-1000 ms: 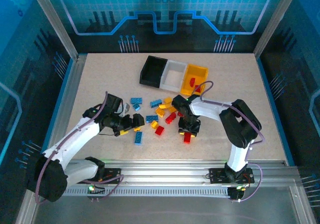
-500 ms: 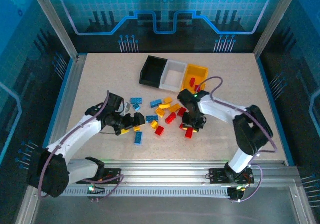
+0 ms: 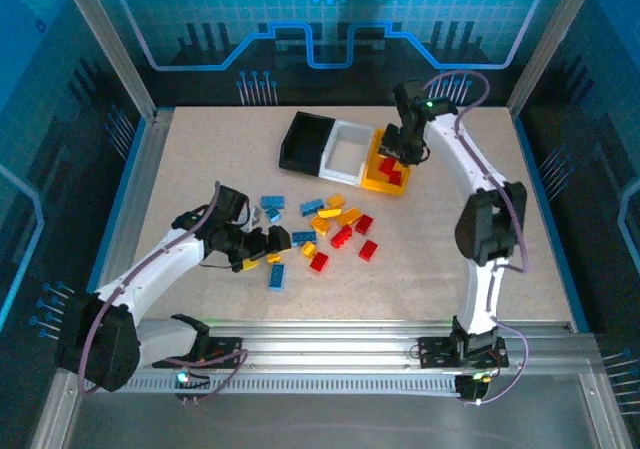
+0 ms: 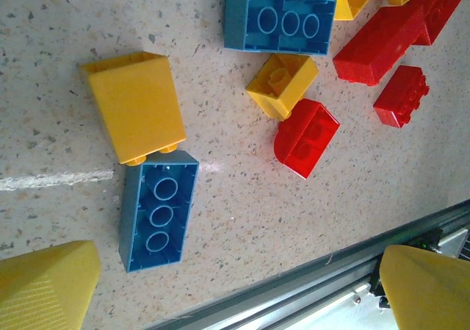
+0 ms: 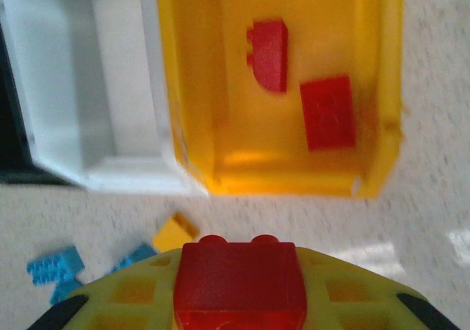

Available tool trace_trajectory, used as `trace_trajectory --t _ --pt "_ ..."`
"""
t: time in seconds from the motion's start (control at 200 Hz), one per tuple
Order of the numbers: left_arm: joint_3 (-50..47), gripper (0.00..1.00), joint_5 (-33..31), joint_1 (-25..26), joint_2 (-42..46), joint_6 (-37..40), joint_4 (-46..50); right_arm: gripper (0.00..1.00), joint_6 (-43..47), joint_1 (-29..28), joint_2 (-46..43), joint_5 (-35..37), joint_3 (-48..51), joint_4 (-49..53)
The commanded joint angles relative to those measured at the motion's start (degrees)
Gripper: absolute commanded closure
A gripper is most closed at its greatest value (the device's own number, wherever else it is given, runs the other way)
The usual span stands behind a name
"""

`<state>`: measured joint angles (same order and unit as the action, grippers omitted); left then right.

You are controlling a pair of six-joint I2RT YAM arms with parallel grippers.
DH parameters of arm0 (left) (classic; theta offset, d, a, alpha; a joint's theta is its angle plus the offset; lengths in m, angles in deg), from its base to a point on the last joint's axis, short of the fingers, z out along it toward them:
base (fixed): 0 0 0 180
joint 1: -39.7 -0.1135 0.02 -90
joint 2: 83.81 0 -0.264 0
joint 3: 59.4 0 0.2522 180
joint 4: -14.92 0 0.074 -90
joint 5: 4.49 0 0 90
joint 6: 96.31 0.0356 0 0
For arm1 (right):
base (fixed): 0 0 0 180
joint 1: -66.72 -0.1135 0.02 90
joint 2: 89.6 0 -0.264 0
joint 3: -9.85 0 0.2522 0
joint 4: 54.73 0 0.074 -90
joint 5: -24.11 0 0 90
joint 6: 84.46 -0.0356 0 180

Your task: Sort the legos into containers by color

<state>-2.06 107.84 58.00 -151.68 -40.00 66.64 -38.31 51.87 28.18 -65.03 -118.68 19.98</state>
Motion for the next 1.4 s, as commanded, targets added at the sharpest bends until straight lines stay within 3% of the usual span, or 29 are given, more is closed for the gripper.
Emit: trace_trajectory --t 0.0,0.265,0.515,0.715,0.825,1.005,1.101,1.196,1.396 --pt "0.8 0.01 -1.1 -0.5 2.3 -0.9 3.9 0.71 3.1 1.5 7.3 -0.9 -8.6 6.2" --pt "2.9 0.01 -3.9 -0.8 2.1 -2.0 8.4 0.61 3.6 3.4 19.4 -3.3 -22.7 9.5" --pt "2.0 0.01 -3.5 -1.0 2.0 -2.5 6.8 0.44 3.3 3.2 17.5 -4.1 -22.9 10.7" --pt "-1.2 0.01 -1.9 -1.0 2.2 -1.4 2.9 0.40 5.4 -0.3 1.0 0.0 -4.8 5.9" --pt "-2.1 0.01 0.8 -0.7 4.5 -3.1 2.5 0.39 5.4 -2.4 -6.5 -1.0 4.4 6.1" --pt "-4.5 0.01 -0.4 -1.0 6.2 -1.9 2.2 0.38 1.3 -5.5 -18.5 -4.9 23.9 -0.8" --pt "-6.6 0.01 1.1 -0.3 6.7 -6.5 -0.9 0.38 0.1 -7.5 -21.4 -8.1 31.8 -3.2" --pt "-9.7 0.01 0.9 0.9 8.9 -9.8 -5.5 0.38 1.1 -11.5 -22.6 -3.4 36.6 -3.0" --pt "-8.4 0.01 -0.3 1.6 10.2 -9.0 -0.8 0.39 -2.5 -18.7 -23.0 -3.1 44.5 -7.2"
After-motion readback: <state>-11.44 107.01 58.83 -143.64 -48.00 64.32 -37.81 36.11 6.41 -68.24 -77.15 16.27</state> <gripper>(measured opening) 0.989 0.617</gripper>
